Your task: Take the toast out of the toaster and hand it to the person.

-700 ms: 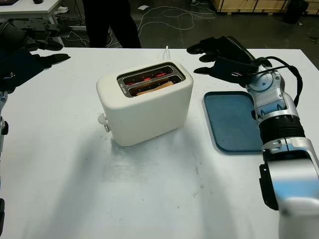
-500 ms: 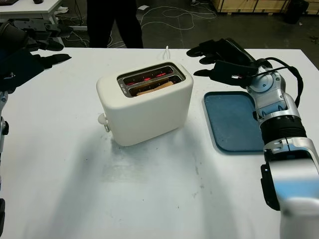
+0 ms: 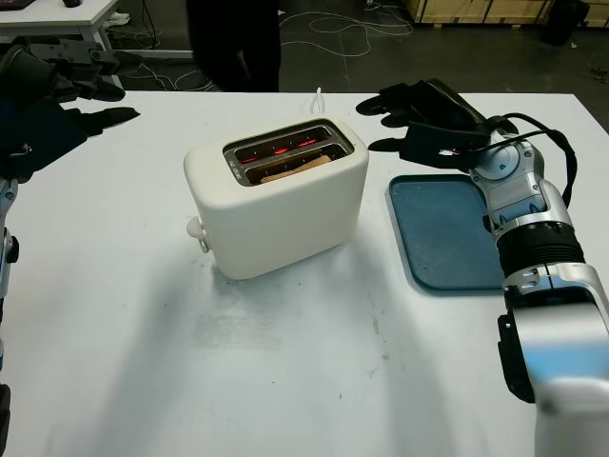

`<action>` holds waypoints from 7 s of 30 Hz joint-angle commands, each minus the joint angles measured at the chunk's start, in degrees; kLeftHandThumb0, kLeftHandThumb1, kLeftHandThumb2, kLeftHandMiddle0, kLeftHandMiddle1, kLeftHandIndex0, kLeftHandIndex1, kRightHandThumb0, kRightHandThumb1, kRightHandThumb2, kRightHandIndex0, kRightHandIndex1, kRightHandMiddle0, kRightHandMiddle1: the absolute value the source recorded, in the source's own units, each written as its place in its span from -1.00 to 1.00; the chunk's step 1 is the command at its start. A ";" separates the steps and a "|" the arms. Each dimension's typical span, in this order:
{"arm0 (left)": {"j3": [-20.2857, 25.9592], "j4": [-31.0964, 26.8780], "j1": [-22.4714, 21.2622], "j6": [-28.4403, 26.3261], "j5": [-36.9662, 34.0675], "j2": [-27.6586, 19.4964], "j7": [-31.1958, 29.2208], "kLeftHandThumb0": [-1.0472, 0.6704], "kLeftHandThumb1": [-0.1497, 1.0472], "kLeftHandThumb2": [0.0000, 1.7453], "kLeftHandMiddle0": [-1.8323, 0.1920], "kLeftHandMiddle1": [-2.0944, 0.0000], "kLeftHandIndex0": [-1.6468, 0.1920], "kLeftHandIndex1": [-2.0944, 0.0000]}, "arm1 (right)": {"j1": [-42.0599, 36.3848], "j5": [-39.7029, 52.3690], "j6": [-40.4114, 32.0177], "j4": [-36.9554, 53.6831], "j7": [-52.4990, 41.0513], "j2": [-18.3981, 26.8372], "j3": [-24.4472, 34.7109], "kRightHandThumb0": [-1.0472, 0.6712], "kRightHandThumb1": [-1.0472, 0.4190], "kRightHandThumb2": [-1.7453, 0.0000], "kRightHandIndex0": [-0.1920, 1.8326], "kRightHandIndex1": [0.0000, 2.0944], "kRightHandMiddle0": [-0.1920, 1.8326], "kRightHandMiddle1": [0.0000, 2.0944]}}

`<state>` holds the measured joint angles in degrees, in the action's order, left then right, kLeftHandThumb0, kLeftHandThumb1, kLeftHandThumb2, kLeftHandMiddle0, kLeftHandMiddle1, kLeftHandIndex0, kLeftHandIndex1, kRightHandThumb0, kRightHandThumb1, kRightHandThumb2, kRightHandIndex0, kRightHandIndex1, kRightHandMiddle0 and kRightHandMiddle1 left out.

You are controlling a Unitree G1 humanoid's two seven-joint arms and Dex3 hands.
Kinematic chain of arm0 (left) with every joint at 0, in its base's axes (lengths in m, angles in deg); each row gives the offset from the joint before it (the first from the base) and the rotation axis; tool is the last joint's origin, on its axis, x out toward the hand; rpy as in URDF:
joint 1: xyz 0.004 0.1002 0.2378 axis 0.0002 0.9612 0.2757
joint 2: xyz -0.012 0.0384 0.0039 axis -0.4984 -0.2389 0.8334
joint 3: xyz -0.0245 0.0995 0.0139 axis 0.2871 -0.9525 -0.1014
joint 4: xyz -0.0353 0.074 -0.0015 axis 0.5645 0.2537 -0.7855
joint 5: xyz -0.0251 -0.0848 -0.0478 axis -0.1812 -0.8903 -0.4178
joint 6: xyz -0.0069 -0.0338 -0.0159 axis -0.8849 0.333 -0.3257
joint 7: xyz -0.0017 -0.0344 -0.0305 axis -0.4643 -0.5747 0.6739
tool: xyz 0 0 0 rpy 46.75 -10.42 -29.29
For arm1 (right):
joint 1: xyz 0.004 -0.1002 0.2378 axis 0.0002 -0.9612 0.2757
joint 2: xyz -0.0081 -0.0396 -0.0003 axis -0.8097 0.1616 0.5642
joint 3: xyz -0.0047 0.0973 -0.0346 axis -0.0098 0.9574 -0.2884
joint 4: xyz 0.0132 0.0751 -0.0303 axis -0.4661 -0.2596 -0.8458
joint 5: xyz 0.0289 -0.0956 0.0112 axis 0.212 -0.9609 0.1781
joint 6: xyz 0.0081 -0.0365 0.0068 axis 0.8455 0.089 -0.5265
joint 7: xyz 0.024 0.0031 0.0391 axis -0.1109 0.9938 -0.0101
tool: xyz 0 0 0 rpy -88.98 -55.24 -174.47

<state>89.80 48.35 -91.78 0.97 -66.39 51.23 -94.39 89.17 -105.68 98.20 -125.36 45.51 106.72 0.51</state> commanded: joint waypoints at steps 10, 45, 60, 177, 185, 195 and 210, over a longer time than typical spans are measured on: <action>0.29 -3.12 2.87 0.62 1.09 -0.86 -0.38 -0.28 0.79 -0.98 0.20 0.55 -0.03 0.98 | 1.21 1.32 0.62 -0.39 -0.26 0.39 1.47 -0.35 -0.83 0.96 -0.08 -0.98 -0.12 -1.00; 0.27 -5.14 2.89 -0.55 0.71 -1.07 -3.52 -0.32 0.78 -0.99 0.19 0.57 -0.03 0.98 | 1.37 0.30 2.39 -1.21 -0.09 0.79 0.80 -0.43 -0.83 0.94 -0.05 -0.99 -0.10 -0.99; 0.53 -5.75 3.11 -1.69 0.67 -0.68 -3.41 -0.30 0.79 -0.98 0.22 0.59 -0.01 1.00 | 0.26 2.49 0.95 -0.46 -1.27 0.60 2.65 -0.39 -0.83 0.95 -0.08 -1.00 -0.13 -1.00; 1.72 -7.33 5.62 -3.21 -1.17 1.62 -1.56 -0.24 0.79 -0.98 0.27 0.51 0.01 0.99 | -11.59 5.16 -14.91 23.42 -1.91 1.41 5.78 0.01 -0.82 0.98 -0.10 -1.00 -0.15 -1.00; 2.16 -7.74 6.01 -3.72 -1.51 1.97 -1.75 -0.19 0.79 -0.98 0.28 0.51 0.02 0.99 | -11.73 3.57 -14.90 23.95 -1.58 1.90 4.92 -0.04 -0.83 0.98 -0.08 -0.99 -0.14 -1.00; 2.46 -7.73 6.96 -3.79 -1.48 1.78 -2.12 -0.18 0.79 -0.93 0.31 0.50 0.03 1.00 | -12.07 4.39 -17.76 25.96 -2.84 0.93 5.15 -0.02 -0.83 0.96 -0.10 -1.00 -0.16 -1.00; 2.01 -5.35 7.93 -0.16 -1.61 2.53 -1.27 -0.29 0.79 -0.91 0.30 0.45 0.01 0.99 | -12.73 5.43 -20.53 28.15 -3.46 0.83 5.45 0.00 -0.83 0.95 -0.10 -1.00 -0.17 -1.00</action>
<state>92.04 42.64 -84.74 -0.10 -67.64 53.50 -95.92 76.60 -100.94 78.68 -98.12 42.34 107.75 5.54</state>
